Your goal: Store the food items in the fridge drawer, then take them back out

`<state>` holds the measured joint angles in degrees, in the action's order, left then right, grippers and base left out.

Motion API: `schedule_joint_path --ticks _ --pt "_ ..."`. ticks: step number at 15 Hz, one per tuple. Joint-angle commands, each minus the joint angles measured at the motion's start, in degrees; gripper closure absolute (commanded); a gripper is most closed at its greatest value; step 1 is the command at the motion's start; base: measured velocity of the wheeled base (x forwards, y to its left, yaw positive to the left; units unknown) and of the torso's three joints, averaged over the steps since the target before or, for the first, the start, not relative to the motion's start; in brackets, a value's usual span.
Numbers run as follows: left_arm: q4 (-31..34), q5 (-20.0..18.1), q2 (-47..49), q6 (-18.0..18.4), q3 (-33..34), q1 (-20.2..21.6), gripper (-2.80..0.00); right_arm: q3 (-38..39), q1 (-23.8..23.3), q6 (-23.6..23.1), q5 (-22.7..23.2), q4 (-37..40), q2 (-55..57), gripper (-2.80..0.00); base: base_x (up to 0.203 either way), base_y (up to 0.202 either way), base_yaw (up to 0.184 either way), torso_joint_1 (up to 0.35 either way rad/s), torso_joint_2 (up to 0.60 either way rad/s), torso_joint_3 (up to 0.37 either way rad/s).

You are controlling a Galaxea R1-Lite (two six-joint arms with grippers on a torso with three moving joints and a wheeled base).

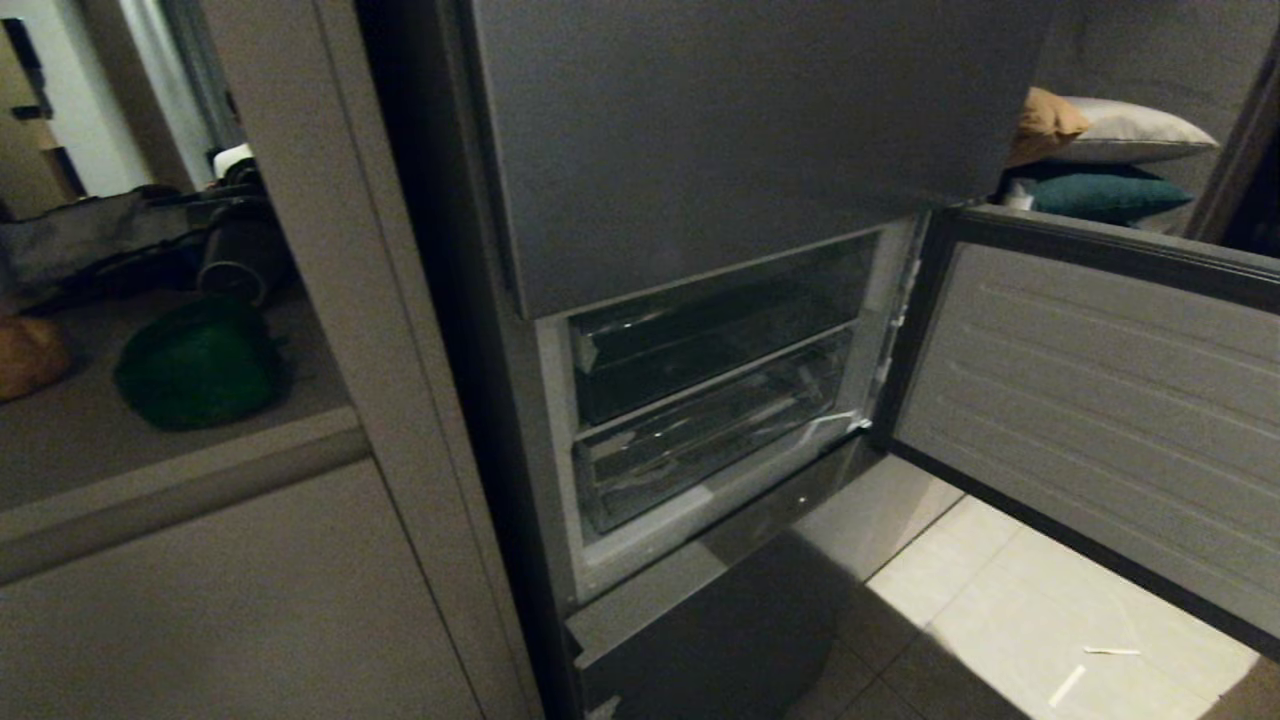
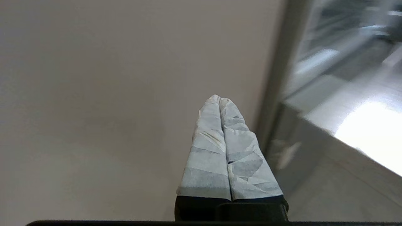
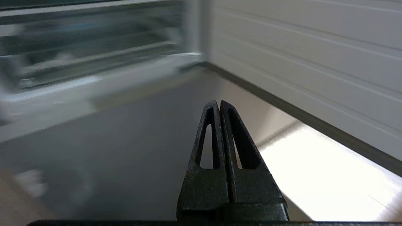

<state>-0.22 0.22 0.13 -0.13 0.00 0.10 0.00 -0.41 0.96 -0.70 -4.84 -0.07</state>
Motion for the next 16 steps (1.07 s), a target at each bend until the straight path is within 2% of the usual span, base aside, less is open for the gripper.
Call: schedule_joint_path --ticks 1,8,12,14,16 --pt "0.0 0.0 0.0 0.0 0.0 0.0 0.00 1.8 0.0 0.0 0.0 -0.1 0.1 0.00 -0.003 -0.011 0.178 0.006 0.00 0.003" --pt "0.0 0.0 0.0 0.0 0.0 0.0 0.00 1.8 0.0 0.1 0.0 -0.1 0.1 0.00 -0.001 -0.009 0.155 0.002 0.01 0.002" --pt "0.0 0.0 0.0 0.0 0.0 0.0 0.00 1.8 0.0 -1.1 0.4 0.0 0.1 0.00 0.000 0.000 0.000 0.000 0.00 0.000" --pt "0.0 0.0 0.0 0.0 0.0 0.0 0.00 1.7 0.0 -4.0 0.8 0.0 0.1 0.00 0.000 0.000 0.000 0.000 0.00 0.000" --pt "0.0 0.0 0.0 0.0 0.0 0.0 0.00 -1.6 0.0 -4.1 2.5 1.0 1.9 0.00 0.000 0.000 0.000 0.000 0.00 0.000"
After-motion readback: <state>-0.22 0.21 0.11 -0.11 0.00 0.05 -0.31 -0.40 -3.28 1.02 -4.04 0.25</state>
